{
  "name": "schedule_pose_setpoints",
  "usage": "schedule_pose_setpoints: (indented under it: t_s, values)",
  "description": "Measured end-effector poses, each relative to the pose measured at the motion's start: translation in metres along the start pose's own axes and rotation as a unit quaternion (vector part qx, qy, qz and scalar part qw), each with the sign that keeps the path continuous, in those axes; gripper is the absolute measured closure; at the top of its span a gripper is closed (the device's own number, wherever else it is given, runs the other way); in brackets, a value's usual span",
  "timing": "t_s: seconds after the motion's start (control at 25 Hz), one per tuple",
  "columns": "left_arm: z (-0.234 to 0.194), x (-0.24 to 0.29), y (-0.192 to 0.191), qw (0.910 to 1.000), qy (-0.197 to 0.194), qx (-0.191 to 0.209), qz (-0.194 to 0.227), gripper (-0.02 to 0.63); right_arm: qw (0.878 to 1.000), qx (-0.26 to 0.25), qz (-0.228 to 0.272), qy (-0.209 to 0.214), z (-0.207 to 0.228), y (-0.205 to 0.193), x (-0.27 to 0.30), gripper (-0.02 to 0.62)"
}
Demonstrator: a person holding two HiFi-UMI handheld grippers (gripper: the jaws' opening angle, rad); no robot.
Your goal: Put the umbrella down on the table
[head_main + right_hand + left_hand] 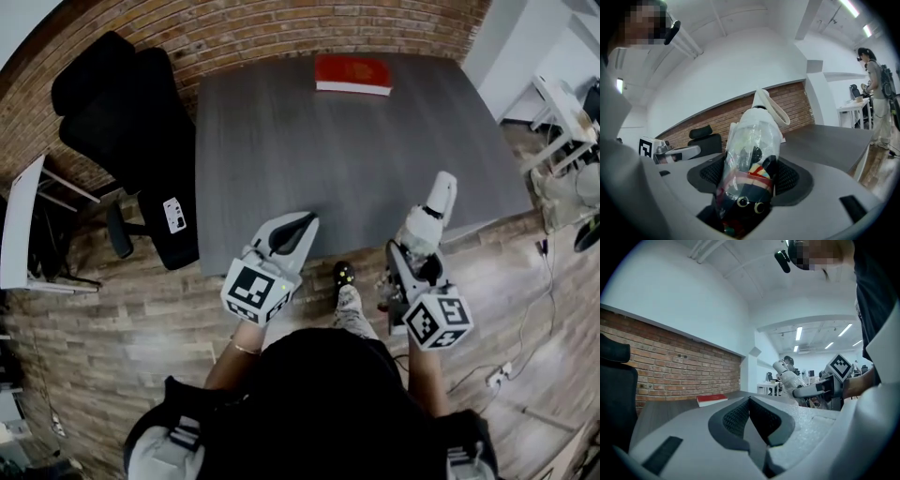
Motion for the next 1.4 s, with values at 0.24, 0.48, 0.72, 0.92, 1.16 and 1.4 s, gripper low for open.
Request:
schedule_pose_setpoints:
  t_s: [0.24, 0.48, 0.72, 0.92, 1.16, 1.4]
  values:
    - [-0.037, 0.024, 0.003, 0.9991, 0.041, -0.008, -0.001, 0.604, 0.999, -0.015, -0.028, 0.035, 0.012, 0.015, 0.067, 0.302]
    - [-0.068, 0.052, 0.006, 0.9973, 0.071, -0.019, -0.004, 0.604, 0.996, -0.028, -0.051, 0.070, 0.018, 0.031, 0.129, 0.301]
    - [-0.095, 0.073, 0.011, 0.9945, 0.102, -0.025, 0.000, 0.604, 0.991, -0.042, -0.083, 0.099, 0.024, 0.040, 0.187, 0.302]
    - [-0.117, 0.079, 0.014, 0.9907, 0.135, -0.018, -0.001, 0.604, 0.985, -0.058, -0.110, 0.122, 0.023, 0.041, 0.231, 0.302]
    - [-0.132, 0.084, 0.009, 0.9844, 0.173, -0.030, -0.005, 0.604, 0.977, -0.072, -0.140, 0.146, 0.024, 0.034, 0.272, 0.302]
    - [-0.143, 0.090, 0.002, 0.9786, 0.204, -0.023, -0.011, 0.604, 0.970, -0.077, -0.165, 0.163, 0.028, 0.026, 0.304, 0.302]
Point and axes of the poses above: the fingertips, and each gripper's own axes: x forward along the fingers, z to its right, y out of its top, the point moved 10 cm from there along -x, backward along the fingers, and after that the axes turned 13 degrees about -y, right-handed, at the moved point
